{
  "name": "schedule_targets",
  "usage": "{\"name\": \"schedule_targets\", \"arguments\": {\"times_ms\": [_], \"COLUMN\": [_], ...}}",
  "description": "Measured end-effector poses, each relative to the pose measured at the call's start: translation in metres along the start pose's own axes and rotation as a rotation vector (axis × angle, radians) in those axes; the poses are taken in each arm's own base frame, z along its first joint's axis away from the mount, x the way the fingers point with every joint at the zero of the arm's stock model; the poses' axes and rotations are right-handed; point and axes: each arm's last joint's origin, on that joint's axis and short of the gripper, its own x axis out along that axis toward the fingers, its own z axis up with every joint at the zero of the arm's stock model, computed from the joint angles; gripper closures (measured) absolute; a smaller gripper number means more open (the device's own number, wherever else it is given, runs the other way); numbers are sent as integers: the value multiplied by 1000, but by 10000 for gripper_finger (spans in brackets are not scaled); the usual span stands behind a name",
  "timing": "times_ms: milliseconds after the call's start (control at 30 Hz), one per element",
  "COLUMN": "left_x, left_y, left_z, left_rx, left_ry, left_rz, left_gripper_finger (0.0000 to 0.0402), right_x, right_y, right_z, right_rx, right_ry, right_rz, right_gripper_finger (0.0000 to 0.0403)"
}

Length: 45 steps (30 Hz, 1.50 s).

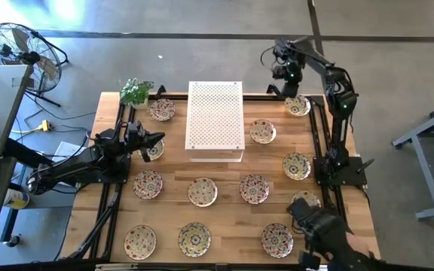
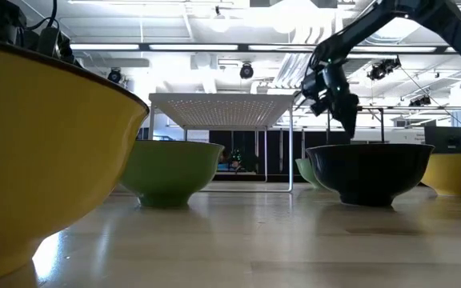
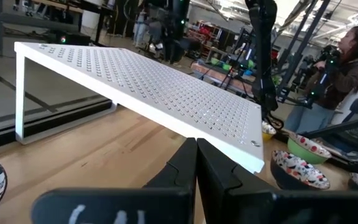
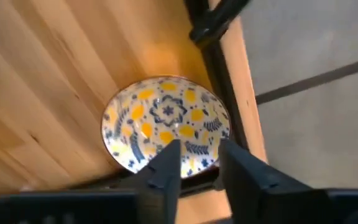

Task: Pick & Place Mini bowls
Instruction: Put the yellow patterned bowl on the shelf

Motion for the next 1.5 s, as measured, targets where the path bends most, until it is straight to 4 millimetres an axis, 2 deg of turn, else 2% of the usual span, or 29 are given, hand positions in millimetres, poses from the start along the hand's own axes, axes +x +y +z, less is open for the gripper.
{"name": "schedule_targets", "arguments": {"times_ms": [233, 500, 833, 1233, 1367, 1500], "left_x": [0, 0, 0, 0, 0, 0], "left_y": [0, 0, 0, 0, 0, 0], "left_z": [0, 0, 0, 0, 0, 0], "left_rx": [0, 0, 29, 44, 44, 37], "left_ry": [0, 2, 1, 1, 1, 2], "left_rz": [1, -3, 1, 1, 1, -1], "left_gripper_finger": [399, 399, 399, 399, 399, 399], "right_x": [26, 47, 65, 83, 84, 83], "right_y": [10, 16, 18, 24, 21, 21], "right_z": [19, 21, 22, 16, 13, 12], "right_rx": [-215, -360, -424, -437, -426, -395], "right_ry": [-4, 28, 58, 113, 117, 139], "right_rz": [-65, -57, -82, -50, -34, -43], "right_gripper_finger": [225, 217, 244, 299, 330, 378]}}
